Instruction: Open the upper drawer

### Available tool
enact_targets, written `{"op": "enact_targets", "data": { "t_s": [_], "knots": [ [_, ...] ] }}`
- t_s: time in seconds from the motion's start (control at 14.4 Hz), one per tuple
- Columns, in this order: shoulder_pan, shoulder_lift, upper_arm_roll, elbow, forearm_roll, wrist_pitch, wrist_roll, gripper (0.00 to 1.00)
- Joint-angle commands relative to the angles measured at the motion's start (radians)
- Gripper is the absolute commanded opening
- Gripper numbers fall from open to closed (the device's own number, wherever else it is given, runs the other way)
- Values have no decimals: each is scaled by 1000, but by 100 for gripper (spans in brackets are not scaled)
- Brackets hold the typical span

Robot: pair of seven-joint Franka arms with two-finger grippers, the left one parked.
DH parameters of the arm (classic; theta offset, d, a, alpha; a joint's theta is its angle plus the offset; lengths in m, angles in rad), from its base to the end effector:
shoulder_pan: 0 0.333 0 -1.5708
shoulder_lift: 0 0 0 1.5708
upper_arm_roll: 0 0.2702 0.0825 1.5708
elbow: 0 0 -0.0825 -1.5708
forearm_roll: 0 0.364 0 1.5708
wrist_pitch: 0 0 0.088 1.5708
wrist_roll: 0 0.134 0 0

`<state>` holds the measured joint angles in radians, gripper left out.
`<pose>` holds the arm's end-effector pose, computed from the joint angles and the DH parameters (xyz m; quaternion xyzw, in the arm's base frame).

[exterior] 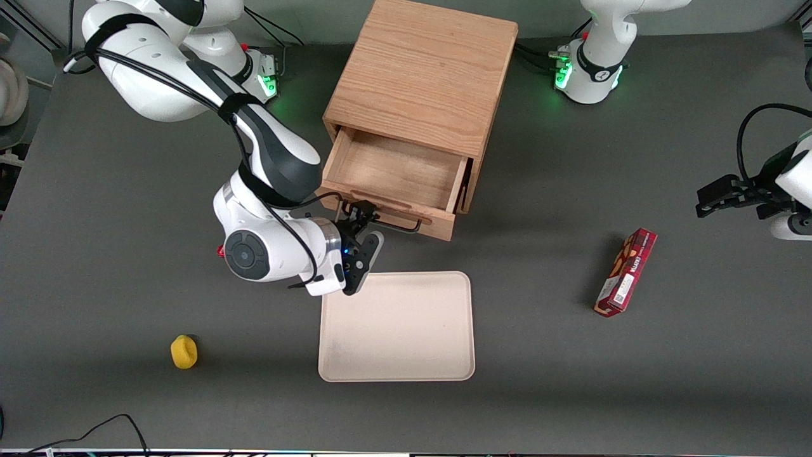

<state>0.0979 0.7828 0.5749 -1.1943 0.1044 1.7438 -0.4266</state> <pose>0.5728 0.3591 0.3135 -0.8579 -0.4460 0.0863 0.2403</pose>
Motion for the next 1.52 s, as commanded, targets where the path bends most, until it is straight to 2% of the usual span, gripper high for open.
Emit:
{"op": "enact_targets", "data": {
  "t_s": [0.0,0.21,0.35,0.69,1.11,1.32,1.45],
  "knots": [
    [13,47,-4,103,-46,-23,6,100],
    [13,62,-4,133,-87,-12,2,100],
    [13,72,-6,134,-120,6,-61,100],
    [11,72,-70,159,-126,11,-156,100],
    [11,84,-109,209,-126,10,-244,100],
    [13,70,-96,211,-123,-3,-242,100],
    [11,34,-78,211,-120,-65,-238,100]
  ]
}}
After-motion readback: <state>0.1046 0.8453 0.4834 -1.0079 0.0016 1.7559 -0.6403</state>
